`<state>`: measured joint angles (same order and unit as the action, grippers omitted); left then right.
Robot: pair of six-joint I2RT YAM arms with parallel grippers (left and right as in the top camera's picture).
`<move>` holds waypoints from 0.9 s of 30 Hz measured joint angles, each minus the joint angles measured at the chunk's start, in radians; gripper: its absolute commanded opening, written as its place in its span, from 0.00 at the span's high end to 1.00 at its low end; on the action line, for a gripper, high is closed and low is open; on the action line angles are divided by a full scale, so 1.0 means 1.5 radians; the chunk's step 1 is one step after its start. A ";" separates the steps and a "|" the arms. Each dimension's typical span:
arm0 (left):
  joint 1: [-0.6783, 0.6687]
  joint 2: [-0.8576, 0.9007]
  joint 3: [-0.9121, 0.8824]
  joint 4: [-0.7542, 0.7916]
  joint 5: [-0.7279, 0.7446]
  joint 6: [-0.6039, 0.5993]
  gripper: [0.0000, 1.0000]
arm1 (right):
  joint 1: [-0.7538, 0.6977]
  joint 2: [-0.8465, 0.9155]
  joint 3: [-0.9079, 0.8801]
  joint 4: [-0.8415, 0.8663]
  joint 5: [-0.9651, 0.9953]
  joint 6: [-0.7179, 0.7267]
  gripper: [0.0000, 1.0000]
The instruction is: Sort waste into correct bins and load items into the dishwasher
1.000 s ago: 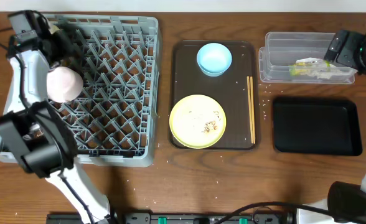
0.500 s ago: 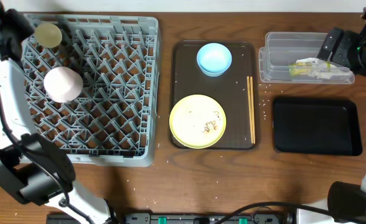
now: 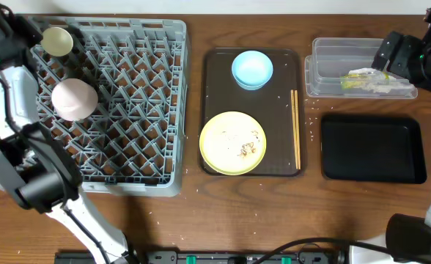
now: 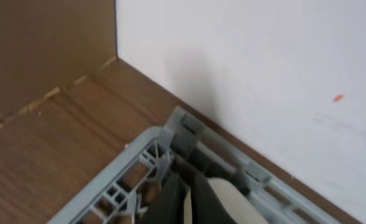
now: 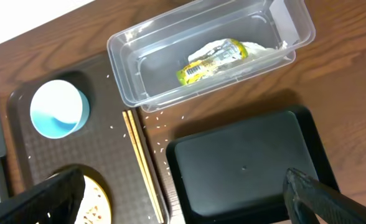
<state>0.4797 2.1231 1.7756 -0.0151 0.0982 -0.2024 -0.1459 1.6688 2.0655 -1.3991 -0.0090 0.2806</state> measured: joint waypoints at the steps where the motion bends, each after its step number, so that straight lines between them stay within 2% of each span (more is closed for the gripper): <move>1: 0.000 0.007 0.000 0.007 0.001 -0.006 0.92 | 0.000 0.000 0.000 0.002 0.000 0.000 0.01; 4: 0.000 0.025 0.000 0.014 0.021 -0.016 0.92 | 0.000 0.000 0.000 0.011 0.000 0.000 0.01; 15: -0.007 0.051 0.000 -0.009 0.189 -0.025 0.92 | 0.000 0.000 0.000 0.035 0.000 0.000 0.01; 27: -0.011 0.031 0.000 -0.043 0.218 -0.025 0.92 | 0.000 0.000 0.000 0.010 0.000 0.000 0.01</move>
<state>0.4633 2.1700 1.7752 -0.0795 0.4248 -0.2398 -0.1459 1.6688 2.0655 -1.3834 -0.0086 0.2810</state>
